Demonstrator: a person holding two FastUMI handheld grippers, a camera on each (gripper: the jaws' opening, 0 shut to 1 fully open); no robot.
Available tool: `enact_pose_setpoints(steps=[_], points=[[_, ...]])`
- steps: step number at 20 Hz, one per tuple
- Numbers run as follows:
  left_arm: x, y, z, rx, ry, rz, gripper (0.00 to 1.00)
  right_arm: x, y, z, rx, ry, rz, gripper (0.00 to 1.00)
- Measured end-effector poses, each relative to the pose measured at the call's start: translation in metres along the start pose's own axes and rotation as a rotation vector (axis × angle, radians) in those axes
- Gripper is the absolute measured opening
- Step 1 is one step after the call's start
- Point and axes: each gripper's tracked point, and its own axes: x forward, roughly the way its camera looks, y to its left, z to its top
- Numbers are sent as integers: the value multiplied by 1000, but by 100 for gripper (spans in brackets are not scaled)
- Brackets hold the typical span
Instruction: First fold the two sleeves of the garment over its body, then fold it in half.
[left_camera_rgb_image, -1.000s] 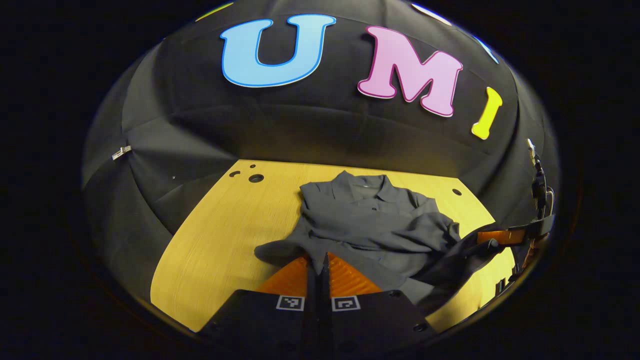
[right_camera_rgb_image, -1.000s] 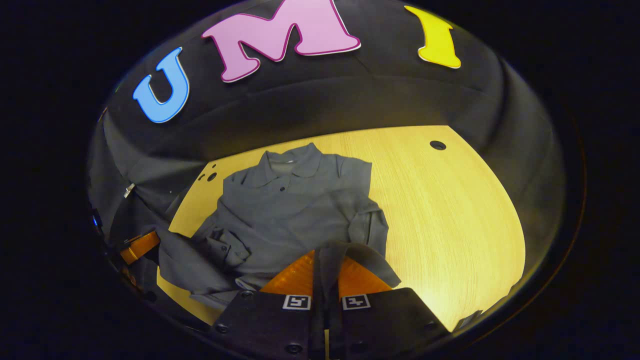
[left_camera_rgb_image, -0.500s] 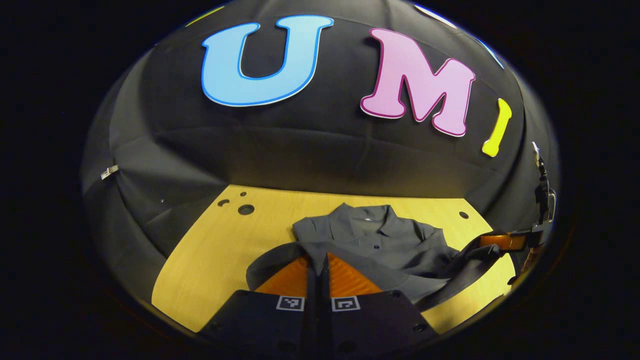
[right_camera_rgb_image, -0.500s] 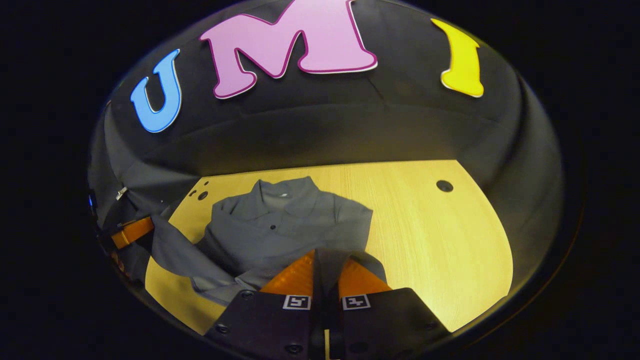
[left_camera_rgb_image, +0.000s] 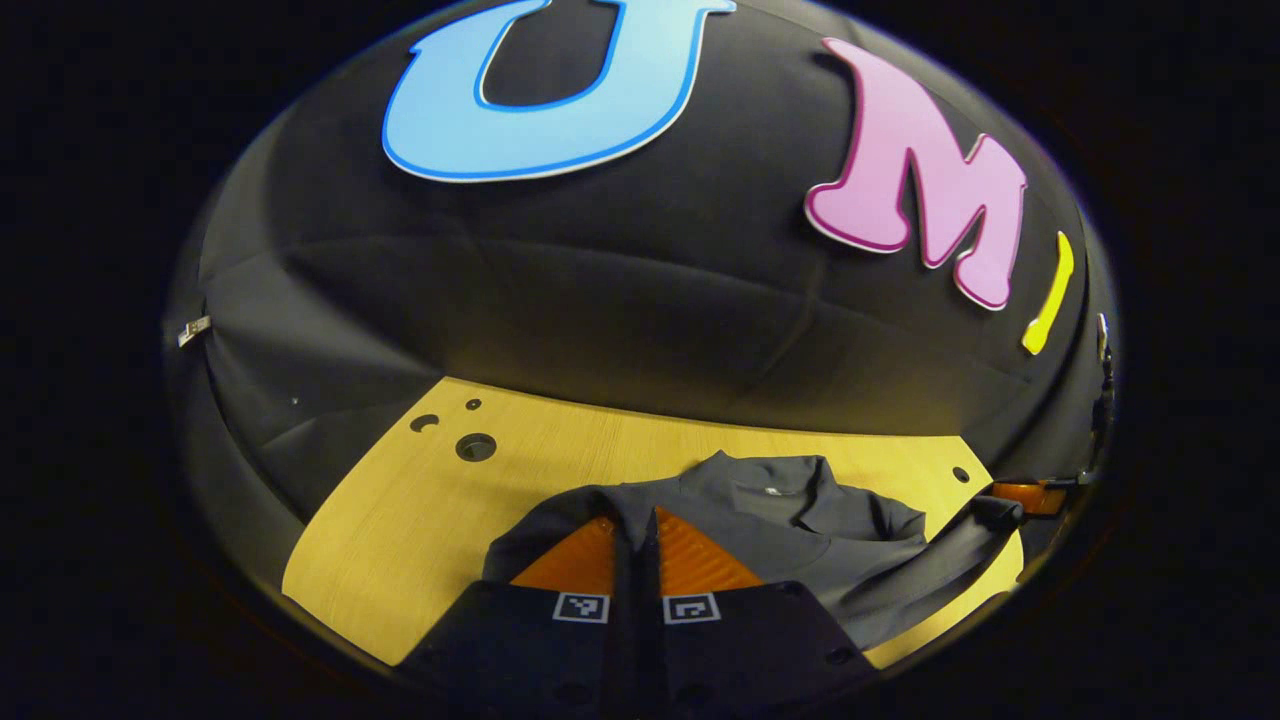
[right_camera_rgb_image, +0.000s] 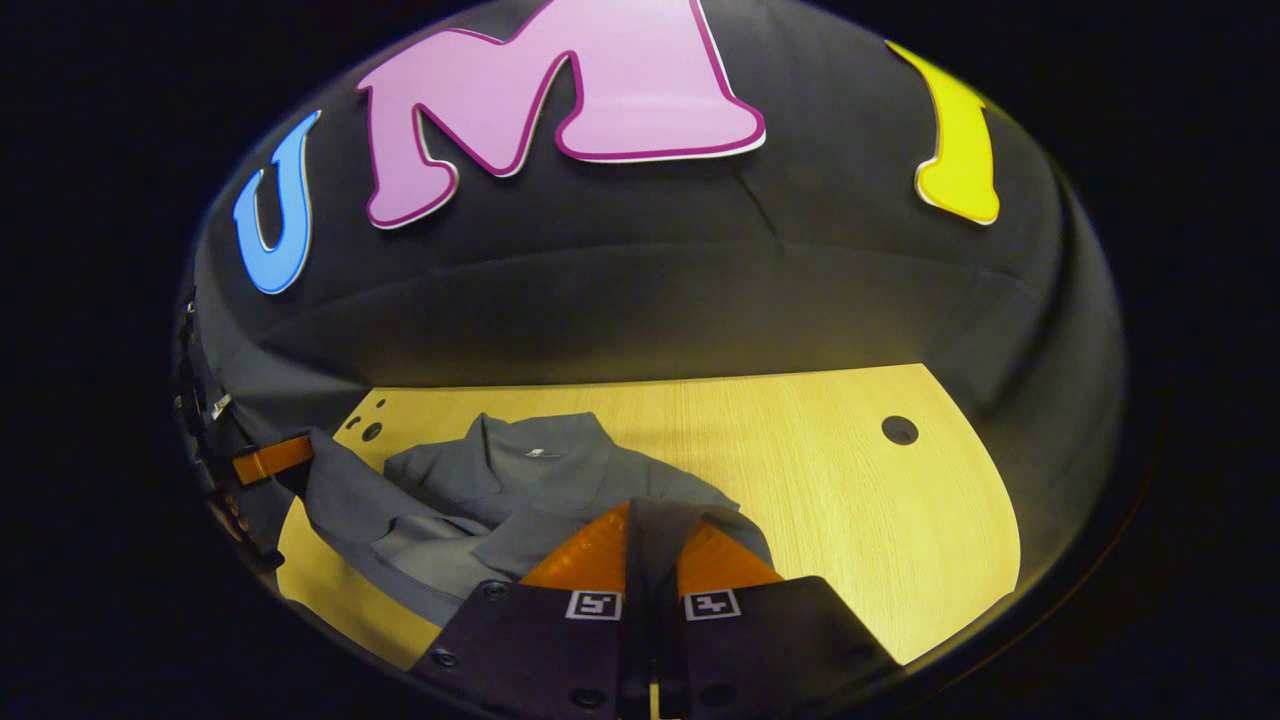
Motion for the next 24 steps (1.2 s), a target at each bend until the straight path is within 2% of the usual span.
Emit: enact_pose_setpoints(steps=[5, 9, 13, 14, 15, 16, 19, 22, 23, 24], points=[[49, 1, -1, 24, 7, 2, 5, 44, -4, 12, 26, -3, -19, 8], [74, -7, -6, 42, 2, -18, 6, 77, -9, 5, 50, 20, -49, 9], [80, -5, -11, 34, 6, -4, 16, 84, -10, -5, 44, 46, -72, 20], [77, -4, -10, 38, 6, 3, 11, 85, -9, -6, 41, 48, -68, 22], [74, -3, -7, 42, 2, 7, 25, 81, -9, -4, 33, 44, -68, 36], [69, -2, -3, 48, -6, 9, 28, 76, -12, -1, 17, 31, -80, 50], [50, 1, 14, 59, -39, 14, 55, 54, -19, 18, -5, -19, -110, 91], [19, 5, 30, 79, -77, 22, 87, 24, -25, 32, 8, -65, -124, 98], [7, 7, 36, 97, -97, 30, 93, 11, -27, 34, 6, -85, -139, 98], [-8, 9, 42, 117, -118, 35, 95, -2, -29, 38, 2, -110, -153, 98]])
